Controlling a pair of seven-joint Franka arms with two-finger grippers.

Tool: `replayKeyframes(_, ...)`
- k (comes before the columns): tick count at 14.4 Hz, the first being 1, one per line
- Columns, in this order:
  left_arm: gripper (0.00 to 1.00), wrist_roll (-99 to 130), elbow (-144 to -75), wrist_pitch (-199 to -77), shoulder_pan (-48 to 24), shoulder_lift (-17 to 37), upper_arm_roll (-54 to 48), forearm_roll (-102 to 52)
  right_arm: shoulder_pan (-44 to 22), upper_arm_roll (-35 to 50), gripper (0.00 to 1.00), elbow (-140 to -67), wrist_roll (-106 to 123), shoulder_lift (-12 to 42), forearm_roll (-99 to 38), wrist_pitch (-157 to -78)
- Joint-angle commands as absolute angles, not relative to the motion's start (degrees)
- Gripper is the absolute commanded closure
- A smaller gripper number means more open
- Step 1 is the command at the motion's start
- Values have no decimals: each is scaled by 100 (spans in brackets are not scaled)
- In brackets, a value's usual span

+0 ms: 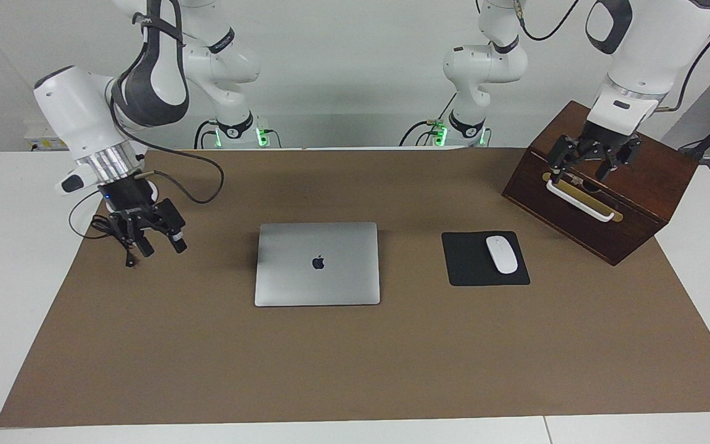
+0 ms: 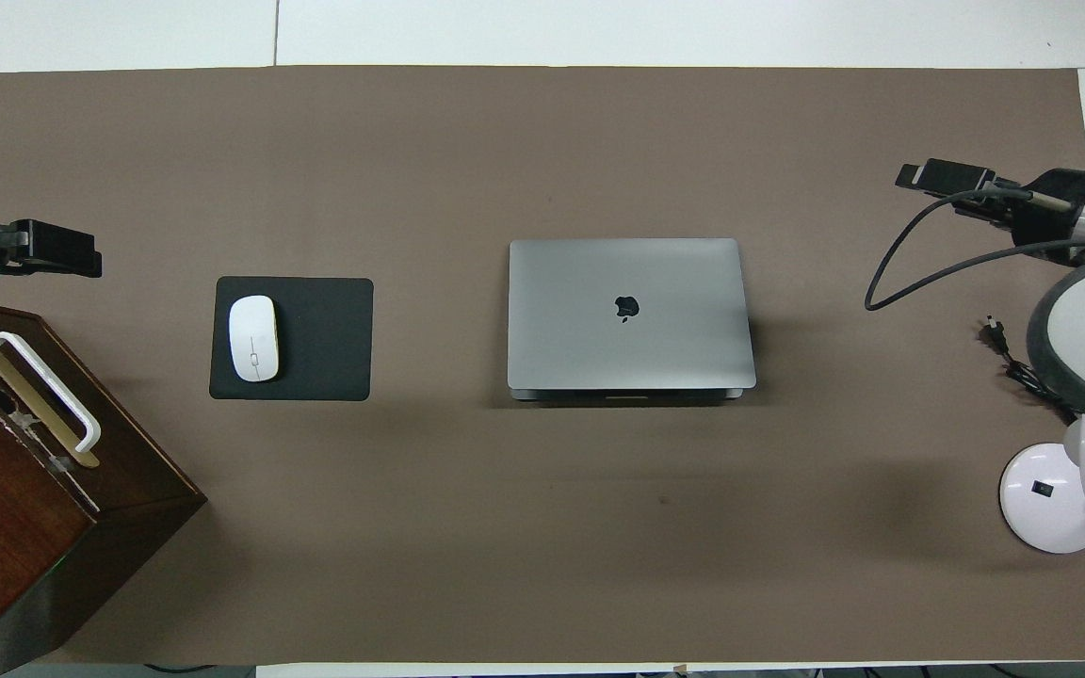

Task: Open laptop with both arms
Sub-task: 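Move the right gripper to the laptop's front edge while the left gripper advances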

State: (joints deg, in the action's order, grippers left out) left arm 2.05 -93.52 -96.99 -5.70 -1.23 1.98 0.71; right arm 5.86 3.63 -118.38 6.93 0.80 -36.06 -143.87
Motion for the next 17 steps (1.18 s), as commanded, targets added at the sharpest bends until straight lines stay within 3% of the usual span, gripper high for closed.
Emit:
replayKeyframes(1, 55, 237, -9589, -9844, -580, -246, 211, 26, 169, 404, 0, -12532, 739, -123, -4724, -15089)
replayKeyframes(2, 93, 229, -9606, -9861, -563, -255, 211, 26, -85, 404, 0, -12672, 712, -140, -5120, -15247)
replayKeyframes(3, 100, 229, -9615, -9914, -545, -255, 211, 26, -244, 396, 0, -12804, 573, -219, -5420, -15327)
replayKeyframes(8, 100, 54, -9825, -10098, -580, -307, 193, 18, -1018, 404, 0, -13289, -1139, -518, -5722, -15372)
replayKeyframes(13, 100, -246, -11238, -11335, -1001, -913, 176, -114, -1397, 413, 0, -14069, -2135, -1010, -5722, -15363)
replayKeyframes(17, 100, -237, -12784, -12776, -1467, -1580, 176, -114, -1512, 413, 0, -14843, -2303, -1502, -5722, -15320)
